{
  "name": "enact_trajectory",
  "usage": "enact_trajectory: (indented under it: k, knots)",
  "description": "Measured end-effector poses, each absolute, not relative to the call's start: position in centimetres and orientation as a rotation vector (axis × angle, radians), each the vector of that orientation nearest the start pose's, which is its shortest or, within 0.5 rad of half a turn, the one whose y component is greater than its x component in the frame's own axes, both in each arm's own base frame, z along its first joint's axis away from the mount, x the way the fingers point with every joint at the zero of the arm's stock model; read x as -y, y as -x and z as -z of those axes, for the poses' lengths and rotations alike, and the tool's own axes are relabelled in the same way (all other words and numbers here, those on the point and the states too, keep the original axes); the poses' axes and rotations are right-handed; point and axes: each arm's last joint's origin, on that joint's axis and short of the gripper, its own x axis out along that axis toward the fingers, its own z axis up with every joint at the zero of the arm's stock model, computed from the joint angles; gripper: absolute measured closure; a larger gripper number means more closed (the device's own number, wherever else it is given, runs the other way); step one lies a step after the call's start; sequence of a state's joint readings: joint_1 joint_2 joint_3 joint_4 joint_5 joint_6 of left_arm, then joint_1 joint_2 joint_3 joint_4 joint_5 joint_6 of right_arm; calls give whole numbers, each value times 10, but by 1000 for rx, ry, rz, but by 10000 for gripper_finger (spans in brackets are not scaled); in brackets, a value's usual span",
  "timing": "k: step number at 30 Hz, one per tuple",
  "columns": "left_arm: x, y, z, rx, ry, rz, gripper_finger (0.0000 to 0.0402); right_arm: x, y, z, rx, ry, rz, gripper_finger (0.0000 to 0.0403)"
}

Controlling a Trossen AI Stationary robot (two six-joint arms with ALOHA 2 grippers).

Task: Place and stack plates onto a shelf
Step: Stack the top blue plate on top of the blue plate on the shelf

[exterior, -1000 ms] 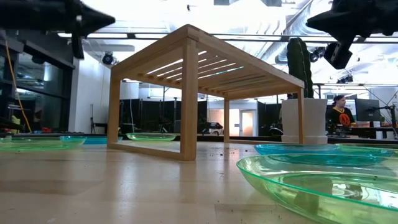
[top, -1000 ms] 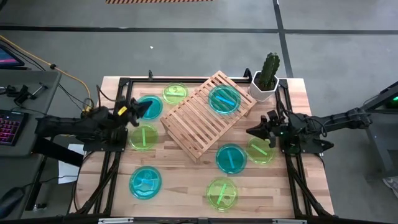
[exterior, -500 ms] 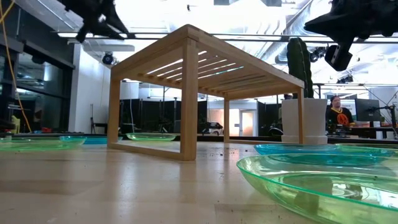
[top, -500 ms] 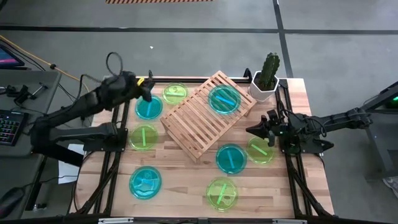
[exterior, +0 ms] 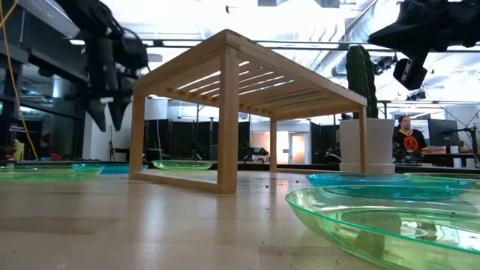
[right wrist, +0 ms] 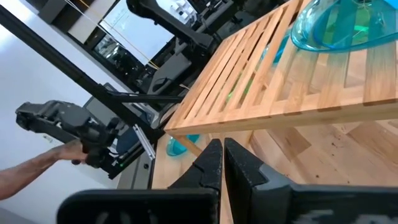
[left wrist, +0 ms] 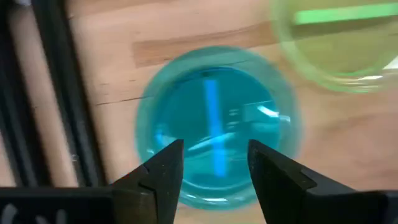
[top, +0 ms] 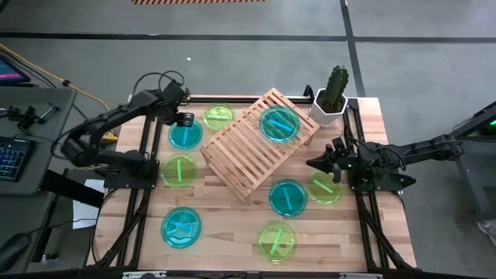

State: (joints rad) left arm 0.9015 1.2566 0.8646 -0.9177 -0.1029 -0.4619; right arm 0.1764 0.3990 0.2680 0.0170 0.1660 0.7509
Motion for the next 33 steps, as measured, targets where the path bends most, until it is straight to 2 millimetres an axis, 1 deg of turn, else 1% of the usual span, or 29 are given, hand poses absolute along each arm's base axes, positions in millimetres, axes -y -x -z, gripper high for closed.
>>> enact_trajectory:
  k: [3,6,9,11,14,19,22,26,29,33]
  knots:
    - [-176,-131,-210,-1106,926,-1234,230,-16,-122,-223,-104,-730,47,403]
    - [-175,-130,-196,-1121,1005,-1309,229,-16,-122,-223,-100,-729,57,403]
    - [-166,-125,-179,-1133,1073,-1364,229,-16,-122,-223,-100,-729,57,403]
    - [-157,-119,-169,-1136,1127,-1412,229,-16,-122,-223,-101,-729,57,403]
    - [-144,-111,-158,-1047,1197,-1474,229,-16,-122,-221,-116,-717,65,403]
    - [-132,-106,-153,-808,1257,-1519,229,-15,-122,-219,-124,-720,97,403]
    - [-128,-102,-149,-721,1268,-1557,229,-15,-122,-219,-119,-719,109,403]
    - [-123,-98,-144,-728,1291,-1590,229,-15,-122,-219,-119,-719,109,403]
    - [-123,-99,-144,-713,1306,-1597,229,-15,-122,-219,-118,-719,109,403]
    - [-124,-99,-144,-681,1280,-1645,229,-15,-122,-219,-119,-719,109,403]
